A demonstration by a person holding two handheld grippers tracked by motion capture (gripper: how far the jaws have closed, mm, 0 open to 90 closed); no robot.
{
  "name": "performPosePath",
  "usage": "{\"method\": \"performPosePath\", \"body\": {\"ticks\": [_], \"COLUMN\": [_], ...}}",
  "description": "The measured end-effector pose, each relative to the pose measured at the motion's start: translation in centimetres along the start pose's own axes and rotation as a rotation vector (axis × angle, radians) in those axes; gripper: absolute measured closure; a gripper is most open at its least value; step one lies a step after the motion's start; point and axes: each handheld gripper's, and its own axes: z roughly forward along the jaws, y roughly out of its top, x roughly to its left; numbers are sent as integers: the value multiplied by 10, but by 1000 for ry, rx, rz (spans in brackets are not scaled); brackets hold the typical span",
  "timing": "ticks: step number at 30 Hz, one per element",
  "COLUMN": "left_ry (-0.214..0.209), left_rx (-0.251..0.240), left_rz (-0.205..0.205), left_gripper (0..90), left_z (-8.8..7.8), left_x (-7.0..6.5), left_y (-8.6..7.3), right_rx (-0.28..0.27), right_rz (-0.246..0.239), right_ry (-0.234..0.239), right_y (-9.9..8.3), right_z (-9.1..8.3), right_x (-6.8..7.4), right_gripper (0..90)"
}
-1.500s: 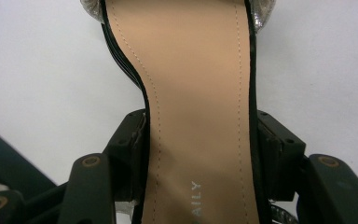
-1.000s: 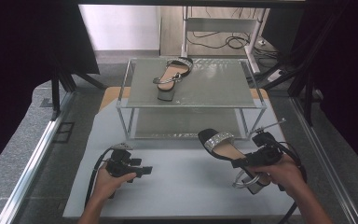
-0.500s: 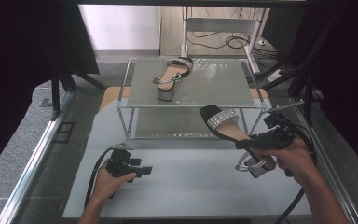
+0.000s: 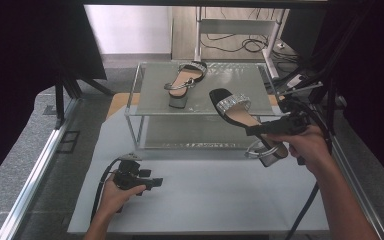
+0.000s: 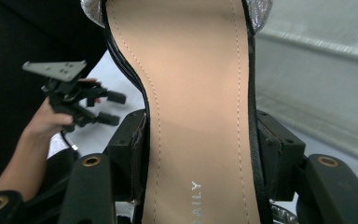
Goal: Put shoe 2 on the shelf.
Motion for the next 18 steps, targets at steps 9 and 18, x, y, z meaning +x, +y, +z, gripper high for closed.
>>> {"method": "performPosePath", "body": {"ticks": [9,18], "left_ry": [-4,-14], "left_rx": [5,-1], "left_rz": [0,-6], "left_gripper": [313,314], "left_z": [2,1], "left_x": [0,3], "left_y": [0,0], "right_rx": [-17,-19], "right_rz": [41,49], "right_ry": [-25,-52], "right_y": [34,71], "right_z": [13,24], "right_x": [-5,-9], "right_gripper": [427,427]}}
